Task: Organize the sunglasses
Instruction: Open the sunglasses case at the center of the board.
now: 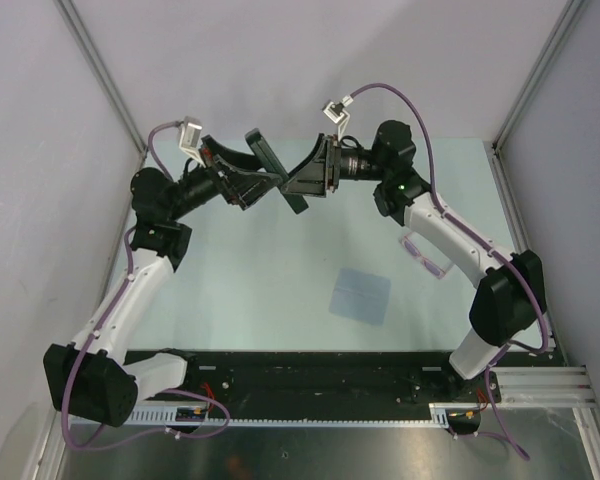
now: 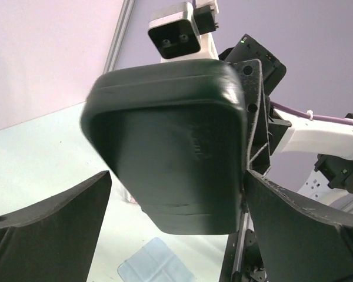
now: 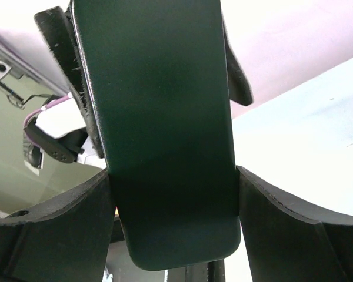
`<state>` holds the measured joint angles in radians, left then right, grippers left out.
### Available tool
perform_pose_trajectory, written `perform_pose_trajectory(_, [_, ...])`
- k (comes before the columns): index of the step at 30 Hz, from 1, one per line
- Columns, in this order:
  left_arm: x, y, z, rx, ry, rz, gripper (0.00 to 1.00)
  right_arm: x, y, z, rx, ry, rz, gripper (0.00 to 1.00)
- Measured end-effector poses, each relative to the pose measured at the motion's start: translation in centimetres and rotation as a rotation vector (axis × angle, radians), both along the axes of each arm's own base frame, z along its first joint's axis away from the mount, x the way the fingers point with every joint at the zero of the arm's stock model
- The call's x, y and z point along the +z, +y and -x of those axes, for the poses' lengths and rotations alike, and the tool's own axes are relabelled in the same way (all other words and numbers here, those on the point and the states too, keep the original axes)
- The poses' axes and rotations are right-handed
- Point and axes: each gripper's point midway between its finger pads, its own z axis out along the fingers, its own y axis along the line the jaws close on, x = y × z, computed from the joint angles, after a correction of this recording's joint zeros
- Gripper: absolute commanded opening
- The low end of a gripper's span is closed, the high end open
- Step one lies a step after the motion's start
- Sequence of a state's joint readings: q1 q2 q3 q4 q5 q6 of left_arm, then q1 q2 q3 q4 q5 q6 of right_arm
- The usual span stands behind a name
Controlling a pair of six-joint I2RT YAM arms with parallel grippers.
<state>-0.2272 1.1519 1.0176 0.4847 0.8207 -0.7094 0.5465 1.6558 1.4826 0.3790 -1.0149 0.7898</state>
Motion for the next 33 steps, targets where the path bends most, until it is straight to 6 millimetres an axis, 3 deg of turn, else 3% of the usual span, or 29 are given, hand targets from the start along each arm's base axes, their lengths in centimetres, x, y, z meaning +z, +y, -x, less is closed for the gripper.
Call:
perform_pose_trajectory(5, [0.6,-0.2,0.6,-0.027,-0.018,0.014,0.96,0.8,0.0,1.1,0.032,-0.03,-0.015,0.44])
perform_pose_trajectory(10, [1.0,-0.4,1.0,-0.047,-0.028,0.023,1.0,1.2,0.0,1.6,0.042,-0.039,-0.021,0.43])
perform_pose_trajectory(18, [0.5,-0.7,1.5,-0.075,-0.018,0.024,0.98,1.2,0.4,1.9,0.04,-0.04,-0.021,0.42])
perform_pose_trajectory(22, [0.3,-0.7,1.5,-0.076,-0.009,0.028,0.64,0.9,0.5,1.6,0.025,-0.036,-0.011,0.42])
perform_pose_trajectory(24, [0.3,-0.8,1.6,-0.083,0.0,0.032,0.54,0.7,0.5,1.5,0.018,-0.046,-0.01,0.4])
perform_pose_trajectory(27, [0.3,-0.8,1.7,-0.091,0.005,0.034,0.44,0.7,0.4,1.6,0.021,-0.058,-0.01,0.4])
perform_pose_trajectory(33, [0.3,-1.1,2.8,-0.146,-0.02,0.01,0.35,0.8,-0.1,2.6,0.072,-0.071,-0.005,0.4])
